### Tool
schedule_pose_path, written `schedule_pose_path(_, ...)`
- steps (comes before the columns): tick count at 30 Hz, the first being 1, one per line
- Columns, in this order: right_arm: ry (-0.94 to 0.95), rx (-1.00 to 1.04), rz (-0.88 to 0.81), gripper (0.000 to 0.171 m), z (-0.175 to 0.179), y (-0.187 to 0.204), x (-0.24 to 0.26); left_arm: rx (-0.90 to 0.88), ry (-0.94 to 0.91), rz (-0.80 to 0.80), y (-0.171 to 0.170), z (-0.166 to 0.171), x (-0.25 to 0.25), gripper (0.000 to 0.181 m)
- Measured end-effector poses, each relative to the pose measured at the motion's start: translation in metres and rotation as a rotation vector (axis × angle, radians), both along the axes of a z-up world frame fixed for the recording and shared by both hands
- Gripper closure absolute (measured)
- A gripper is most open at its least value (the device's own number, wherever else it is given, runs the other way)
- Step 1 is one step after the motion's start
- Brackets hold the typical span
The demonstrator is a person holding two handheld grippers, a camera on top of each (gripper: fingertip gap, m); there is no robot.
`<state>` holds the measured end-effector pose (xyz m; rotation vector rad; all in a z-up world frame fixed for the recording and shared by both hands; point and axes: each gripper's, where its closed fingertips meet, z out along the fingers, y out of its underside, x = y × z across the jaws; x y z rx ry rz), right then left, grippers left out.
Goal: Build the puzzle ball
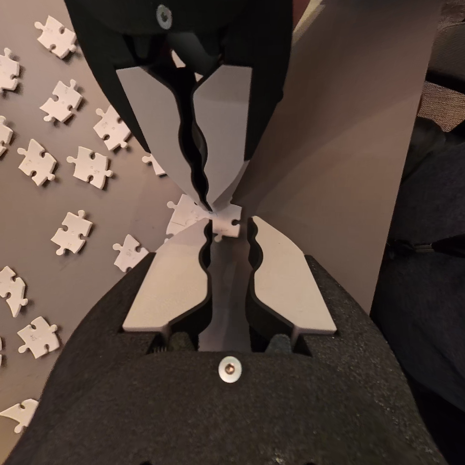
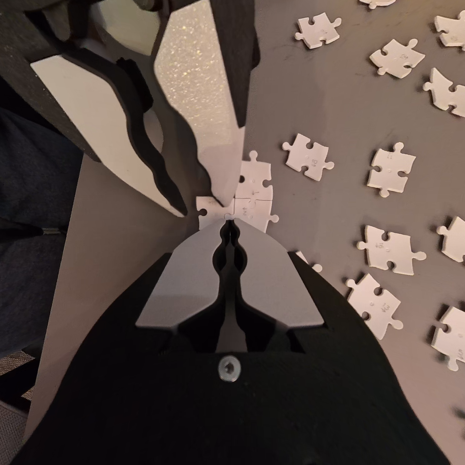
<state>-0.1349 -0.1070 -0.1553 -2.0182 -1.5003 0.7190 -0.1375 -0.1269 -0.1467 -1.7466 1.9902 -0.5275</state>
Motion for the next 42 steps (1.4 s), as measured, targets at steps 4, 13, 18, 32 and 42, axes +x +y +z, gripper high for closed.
schedule_pose_path(4, 0.004, -0.005, 0.000, 0.169, 0.0002, -0.0002, -0.0004, 0.007, 0.027, -0.008, -0.0013, -0.0078, -0.0016, 0.158)
schedule_pose_path(13, 0.001, 0.007, 0.006, 0.169, 0.0004, -0.0010, -0.0008, -0.029, 0.002, 0.021, 0.0010, -0.0083, -0.0001, 0.159)
schedule_pose_path(18, 0.003, 0.011, 0.008, 0.169, 0.0007, -0.0011, -0.0013, -0.048, -0.013, 0.039, 0.0042, -0.0086, 0.0004, 0.165)
schedule_pose_path(32, 0.011, 0.019, 0.015, 0.169, 0.0000, -0.0013, -0.0022, -0.043, -0.014, 0.032, 0.0048, -0.0087, 0.0021, 0.157)
schedule_pose_path(42, 0.036, -0.007, 0.010, 0.169, 0.0005, -0.0016, -0.0033, -0.057, -0.044, 0.046, 0.0074, -0.0090, 0.0061, 0.156)
